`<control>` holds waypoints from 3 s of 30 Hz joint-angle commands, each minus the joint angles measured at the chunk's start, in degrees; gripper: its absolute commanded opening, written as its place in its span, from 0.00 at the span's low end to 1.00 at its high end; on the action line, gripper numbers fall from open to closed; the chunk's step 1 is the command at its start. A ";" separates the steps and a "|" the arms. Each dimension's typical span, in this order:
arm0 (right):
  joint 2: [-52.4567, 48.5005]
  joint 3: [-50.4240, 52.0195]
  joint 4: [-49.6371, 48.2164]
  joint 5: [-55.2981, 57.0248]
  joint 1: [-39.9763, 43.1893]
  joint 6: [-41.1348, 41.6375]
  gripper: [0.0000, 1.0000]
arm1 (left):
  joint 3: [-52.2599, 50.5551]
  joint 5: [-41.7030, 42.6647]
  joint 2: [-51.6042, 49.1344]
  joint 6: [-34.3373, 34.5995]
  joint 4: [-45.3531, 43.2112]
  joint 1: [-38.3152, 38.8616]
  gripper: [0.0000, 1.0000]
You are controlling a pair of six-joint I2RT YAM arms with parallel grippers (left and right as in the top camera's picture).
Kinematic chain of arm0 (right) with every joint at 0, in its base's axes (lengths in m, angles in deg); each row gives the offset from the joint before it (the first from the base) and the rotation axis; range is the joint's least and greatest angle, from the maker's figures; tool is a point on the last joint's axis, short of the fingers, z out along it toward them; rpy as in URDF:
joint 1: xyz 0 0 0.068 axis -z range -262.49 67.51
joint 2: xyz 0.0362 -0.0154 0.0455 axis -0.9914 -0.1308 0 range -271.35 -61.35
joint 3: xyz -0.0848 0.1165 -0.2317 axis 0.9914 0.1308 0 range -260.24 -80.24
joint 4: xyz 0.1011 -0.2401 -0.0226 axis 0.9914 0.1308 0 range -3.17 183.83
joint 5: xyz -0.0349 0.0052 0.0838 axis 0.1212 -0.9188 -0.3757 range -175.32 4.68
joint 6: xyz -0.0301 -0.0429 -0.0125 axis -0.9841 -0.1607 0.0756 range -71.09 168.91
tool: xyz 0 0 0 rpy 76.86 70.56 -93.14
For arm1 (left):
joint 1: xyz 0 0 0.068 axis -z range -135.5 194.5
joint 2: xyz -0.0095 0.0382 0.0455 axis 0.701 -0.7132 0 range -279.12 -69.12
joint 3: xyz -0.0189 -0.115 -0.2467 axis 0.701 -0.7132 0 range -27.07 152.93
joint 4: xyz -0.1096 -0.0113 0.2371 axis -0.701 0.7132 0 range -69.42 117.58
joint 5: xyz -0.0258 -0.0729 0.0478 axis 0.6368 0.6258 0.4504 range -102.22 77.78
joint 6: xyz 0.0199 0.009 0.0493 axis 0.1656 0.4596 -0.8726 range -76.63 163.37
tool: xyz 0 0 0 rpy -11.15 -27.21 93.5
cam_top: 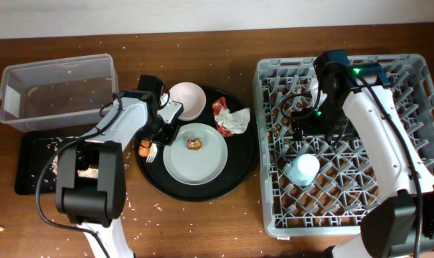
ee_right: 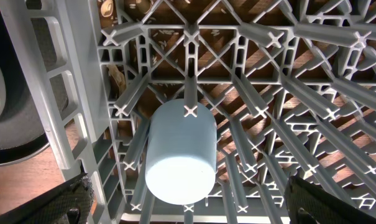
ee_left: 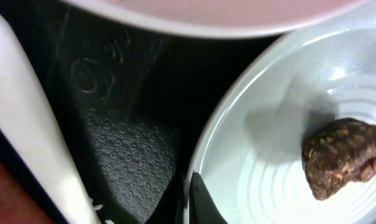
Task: Sort waste into correct bins and load items into the dishwasher rack
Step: 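Carry the white plate left and tip the food scrap onto the black tray, then bring the white plate over the rack and pass it to the right gripper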
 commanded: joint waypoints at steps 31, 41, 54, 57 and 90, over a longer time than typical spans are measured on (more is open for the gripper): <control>0.98 -0.81 -0.48 0.52 -0.46 -1.53 0.98 | 28.98 -1.75 11.28 0.07 37.03 -25.20 0.00; 0.98 -0.81 -1.88 0.52 -0.46 -1.55 0.98 | 28.98 -9.35 11.28 0.90 37.46 -37.90 0.01; 0.98 -0.79 -2.64 0.52 -0.46 -1.55 0.98 | 28.98 -34.91 11.28 4.04 34.49 -40.41 0.01; 0.98 -0.79 -2.64 0.52 -0.46 -1.57 0.98 | 28.98 -39.82 11.28 4.28 34.38 -40.44 0.00; 0.96 -0.79 -3.34 0.52 -0.46 -1.55 0.98 | 28.98 -70.75 11.28 20.79 34.62 -24.28 0.00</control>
